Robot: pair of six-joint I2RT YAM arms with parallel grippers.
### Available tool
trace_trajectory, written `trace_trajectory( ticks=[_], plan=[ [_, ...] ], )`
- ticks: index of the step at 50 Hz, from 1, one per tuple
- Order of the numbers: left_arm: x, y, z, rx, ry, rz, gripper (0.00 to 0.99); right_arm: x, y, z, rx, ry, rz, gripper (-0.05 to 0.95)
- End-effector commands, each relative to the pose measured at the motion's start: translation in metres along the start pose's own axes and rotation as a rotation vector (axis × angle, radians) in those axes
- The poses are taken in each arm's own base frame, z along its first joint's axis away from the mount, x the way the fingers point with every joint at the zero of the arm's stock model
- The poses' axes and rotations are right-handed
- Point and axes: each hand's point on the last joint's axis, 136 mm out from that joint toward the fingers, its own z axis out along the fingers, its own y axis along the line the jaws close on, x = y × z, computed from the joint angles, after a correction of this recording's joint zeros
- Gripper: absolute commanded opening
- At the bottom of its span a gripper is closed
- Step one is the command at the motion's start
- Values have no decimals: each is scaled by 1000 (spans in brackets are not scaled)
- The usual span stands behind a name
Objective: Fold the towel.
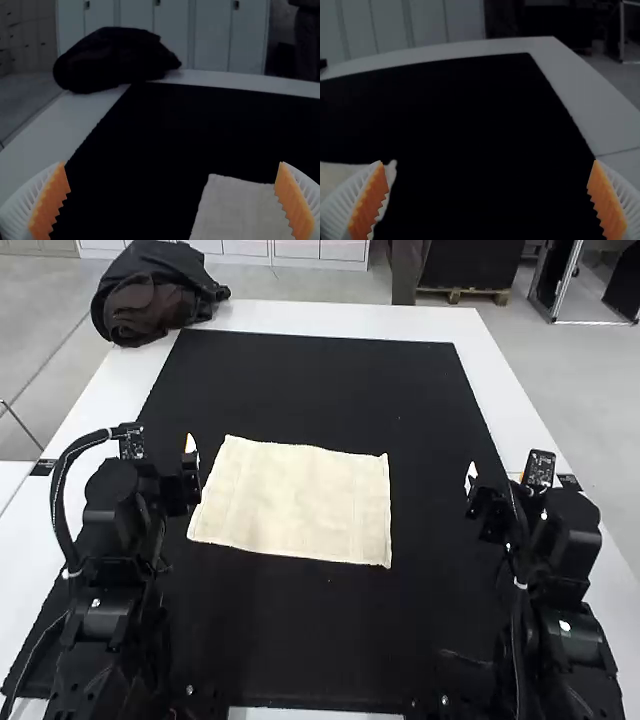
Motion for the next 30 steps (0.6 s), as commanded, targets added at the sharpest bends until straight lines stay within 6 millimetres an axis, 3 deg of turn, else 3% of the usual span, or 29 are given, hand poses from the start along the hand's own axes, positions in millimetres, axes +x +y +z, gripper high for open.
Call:
trace_trajectory(
  ticks=[1,30],
  plan=[
    [-2,3,0,-16,-15,-12,964,4,6,0,-30,7,-15,921],
    [-1,2,0,-12,-9,-68,964,3,6,0,-30,6,-15,921]
  ],
)
